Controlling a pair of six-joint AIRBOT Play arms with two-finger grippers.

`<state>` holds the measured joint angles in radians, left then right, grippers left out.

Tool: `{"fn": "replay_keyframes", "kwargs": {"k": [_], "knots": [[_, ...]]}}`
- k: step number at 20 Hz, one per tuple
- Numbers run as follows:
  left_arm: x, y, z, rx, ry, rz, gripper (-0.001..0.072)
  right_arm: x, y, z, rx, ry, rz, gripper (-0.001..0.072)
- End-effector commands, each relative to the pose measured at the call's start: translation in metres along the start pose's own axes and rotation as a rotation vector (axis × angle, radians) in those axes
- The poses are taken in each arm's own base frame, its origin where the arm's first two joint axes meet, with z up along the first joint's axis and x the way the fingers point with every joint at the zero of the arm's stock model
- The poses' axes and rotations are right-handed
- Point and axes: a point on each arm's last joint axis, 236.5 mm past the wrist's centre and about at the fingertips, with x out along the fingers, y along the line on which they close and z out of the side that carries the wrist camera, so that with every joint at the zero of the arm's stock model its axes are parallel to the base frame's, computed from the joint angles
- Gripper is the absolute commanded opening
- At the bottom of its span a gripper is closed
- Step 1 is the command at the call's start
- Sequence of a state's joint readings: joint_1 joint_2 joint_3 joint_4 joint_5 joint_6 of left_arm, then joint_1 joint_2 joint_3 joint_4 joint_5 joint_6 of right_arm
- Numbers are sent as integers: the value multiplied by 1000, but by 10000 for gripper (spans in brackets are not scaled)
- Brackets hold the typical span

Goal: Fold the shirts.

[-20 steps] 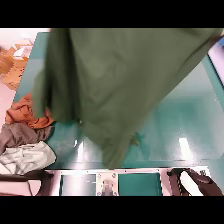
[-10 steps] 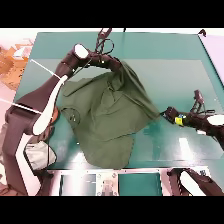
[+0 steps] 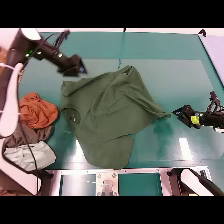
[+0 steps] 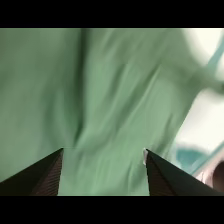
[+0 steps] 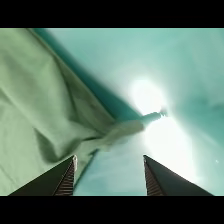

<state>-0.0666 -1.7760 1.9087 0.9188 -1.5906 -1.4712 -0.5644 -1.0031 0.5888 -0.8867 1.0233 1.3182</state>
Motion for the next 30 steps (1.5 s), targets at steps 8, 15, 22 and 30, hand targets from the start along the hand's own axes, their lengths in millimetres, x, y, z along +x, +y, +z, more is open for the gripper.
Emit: {"fn": "replay_keyframes", "kwargs": {"k": [8,15,22,30], "knots": [[62,45,-259,-429,192,79,580,24,16,-11,127,132,123,493],[136,11,-343,-502,236,-42,579,47,34,-9,142,145,186,490],[158,0,-346,-368,193,-14,25,47,37,-7,134,139,207,490],[64,81,-246,-306,-6,189,24,58,26,-3,126,124,179,391]]}}
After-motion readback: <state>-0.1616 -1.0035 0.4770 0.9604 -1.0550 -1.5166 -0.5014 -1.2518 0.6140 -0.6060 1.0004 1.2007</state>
